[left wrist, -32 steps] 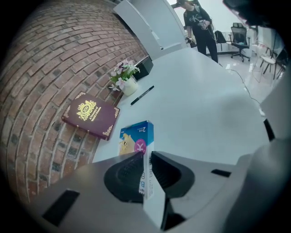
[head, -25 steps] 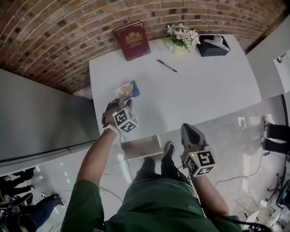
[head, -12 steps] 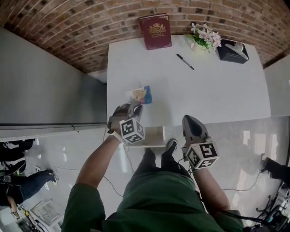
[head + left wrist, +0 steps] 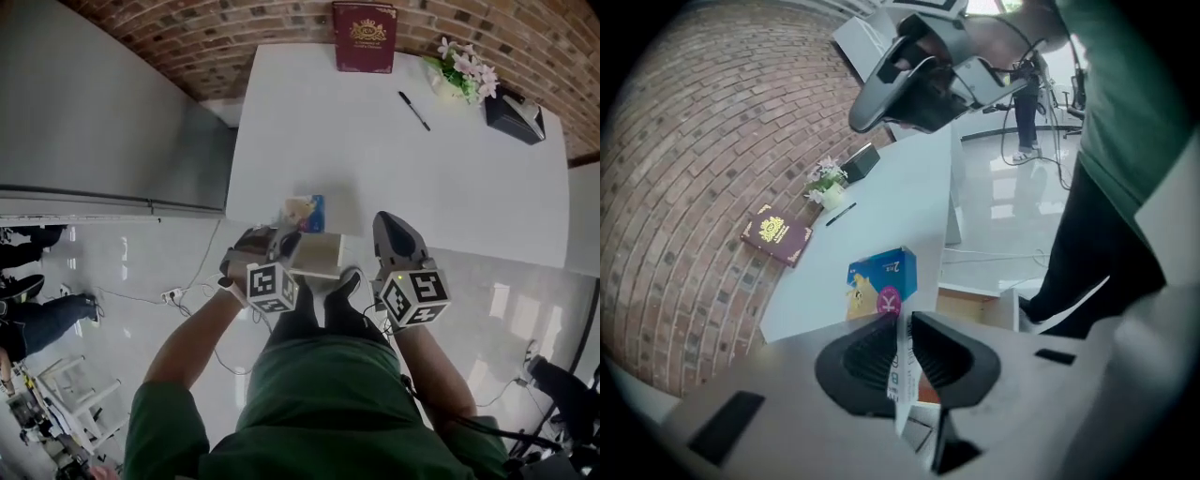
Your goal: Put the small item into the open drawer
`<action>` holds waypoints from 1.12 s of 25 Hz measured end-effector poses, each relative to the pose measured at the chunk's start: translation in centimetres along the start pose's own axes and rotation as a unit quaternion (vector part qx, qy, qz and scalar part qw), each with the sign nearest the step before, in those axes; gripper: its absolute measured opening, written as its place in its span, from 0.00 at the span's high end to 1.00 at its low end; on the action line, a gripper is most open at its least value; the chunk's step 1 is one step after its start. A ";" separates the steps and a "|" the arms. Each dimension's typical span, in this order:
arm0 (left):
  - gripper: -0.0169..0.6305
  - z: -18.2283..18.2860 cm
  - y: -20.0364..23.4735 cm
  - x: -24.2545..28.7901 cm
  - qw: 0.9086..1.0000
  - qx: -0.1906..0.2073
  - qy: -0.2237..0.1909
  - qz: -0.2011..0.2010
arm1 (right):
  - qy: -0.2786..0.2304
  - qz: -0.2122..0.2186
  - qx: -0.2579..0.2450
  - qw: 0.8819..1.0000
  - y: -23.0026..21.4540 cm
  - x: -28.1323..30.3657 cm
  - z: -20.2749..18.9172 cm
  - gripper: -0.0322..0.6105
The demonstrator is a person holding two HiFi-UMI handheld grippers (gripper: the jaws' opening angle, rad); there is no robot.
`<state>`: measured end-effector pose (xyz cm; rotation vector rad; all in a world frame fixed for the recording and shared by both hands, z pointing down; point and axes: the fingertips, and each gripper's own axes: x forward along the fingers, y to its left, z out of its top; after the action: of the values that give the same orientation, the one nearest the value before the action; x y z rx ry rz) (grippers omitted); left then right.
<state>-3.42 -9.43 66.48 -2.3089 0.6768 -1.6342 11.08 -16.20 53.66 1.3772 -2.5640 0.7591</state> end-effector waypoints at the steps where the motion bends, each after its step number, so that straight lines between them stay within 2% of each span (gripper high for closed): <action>1: 0.90 -0.3 -0.9 -0.1 1.000 0.001 0.002 -0.006 | 0.004 0.006 0.000 1.000 0.3 0.4 -0.3 0.95; 7: 0.90 -1.4 -6.6 -1.1 0.999 -0.001 -0.002 -0.055 | 0.023 0.028 -0.007 0.999 2.2 2.6 -1.4 0.95; 11: 0.90 -2.7 -9.6 -0.7 0.996 0.014 -0.003 -0.092 | 0.029 0.022 -0.008 0.999 2.6 3.5 -1.9 0.95; 20: 0.90 -7.1 -13.9 3.7 0.985 0.026 0.015 -0.172 | 0.036 -0.046 0.013 0.998 1.0 2.9 -3.6 0.95; 28: 0.90 -10.4 -15.9 9.1 0.974 0.026 0.037 -0.223 | 0.038 -0.111 0.035 0.992 -0.9 0.5 -5.4 0.95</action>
<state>-6.93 0.67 84.63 -2.4997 0.1216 -1.8974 10.91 -14.29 58.83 1.5878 -2.2971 0.8515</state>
